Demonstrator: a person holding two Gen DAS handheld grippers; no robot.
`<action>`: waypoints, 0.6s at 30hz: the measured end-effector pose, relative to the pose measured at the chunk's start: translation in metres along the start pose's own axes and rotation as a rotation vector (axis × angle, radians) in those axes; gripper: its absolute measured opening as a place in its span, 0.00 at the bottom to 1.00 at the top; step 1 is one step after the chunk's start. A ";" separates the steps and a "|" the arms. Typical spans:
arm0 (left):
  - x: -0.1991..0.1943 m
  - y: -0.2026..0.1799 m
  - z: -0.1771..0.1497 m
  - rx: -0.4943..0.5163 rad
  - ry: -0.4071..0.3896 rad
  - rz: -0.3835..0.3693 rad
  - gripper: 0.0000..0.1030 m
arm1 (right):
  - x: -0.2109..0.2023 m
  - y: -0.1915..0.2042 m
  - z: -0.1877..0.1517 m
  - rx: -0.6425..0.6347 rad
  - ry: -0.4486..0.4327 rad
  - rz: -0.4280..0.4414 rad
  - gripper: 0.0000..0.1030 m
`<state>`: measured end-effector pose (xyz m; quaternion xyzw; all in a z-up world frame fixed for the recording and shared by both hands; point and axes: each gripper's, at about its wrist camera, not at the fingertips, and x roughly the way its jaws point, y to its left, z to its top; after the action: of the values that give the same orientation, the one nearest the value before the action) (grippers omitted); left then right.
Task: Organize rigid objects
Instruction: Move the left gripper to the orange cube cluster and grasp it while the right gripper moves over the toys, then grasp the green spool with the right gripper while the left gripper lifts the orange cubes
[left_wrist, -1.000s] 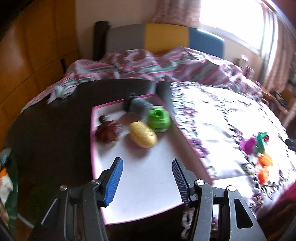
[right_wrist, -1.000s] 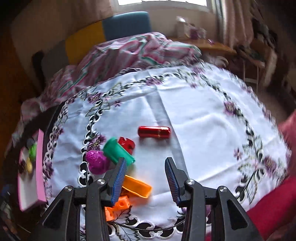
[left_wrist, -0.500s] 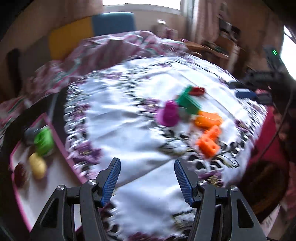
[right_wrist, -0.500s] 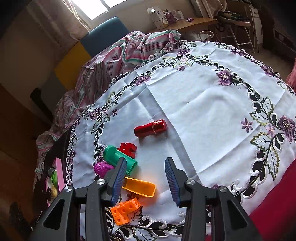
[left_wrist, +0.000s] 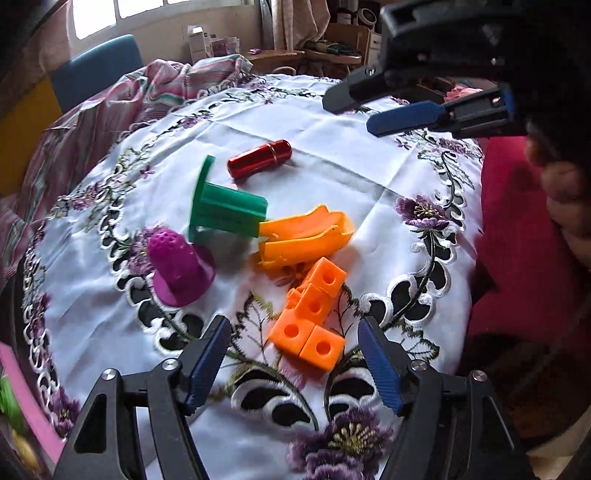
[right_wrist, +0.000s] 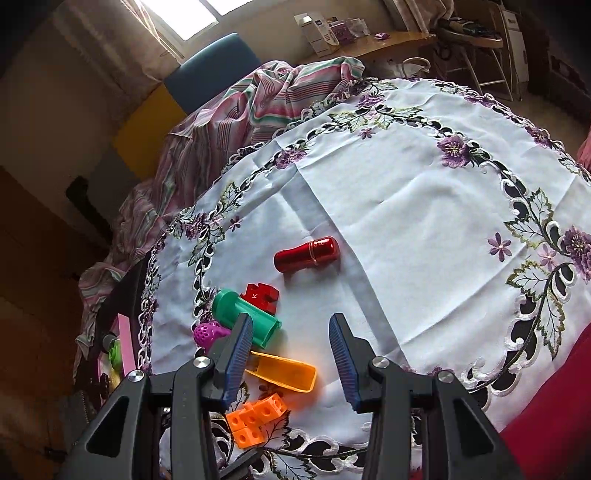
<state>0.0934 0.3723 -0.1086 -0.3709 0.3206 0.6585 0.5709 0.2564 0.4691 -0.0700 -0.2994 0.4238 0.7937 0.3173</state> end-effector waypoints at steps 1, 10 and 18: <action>0.005 0.003 0.000 -0.005 0.009 -0.006 0.51 | 0.000 0.000 0.000 0.001 -0.001 0.003 0.42; -0.013 0.023 -0.019 -0.161 -0.033 -0.012 0.41 | 0.002 -0.002 0.000 0.013 0.011 -0.003 0.42; -0.043 0.053 -0.064 -0.300 -0.047 0.096 0.41 | 0.013 0.007 -0.002 -0.038 0.082 -0.019 0.42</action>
<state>0.0514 0.2885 -0.1054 -0.4209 0.2225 0.7341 0.4841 0.2432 0.4678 -0.0772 -0.3419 0.4185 0.7855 0.3015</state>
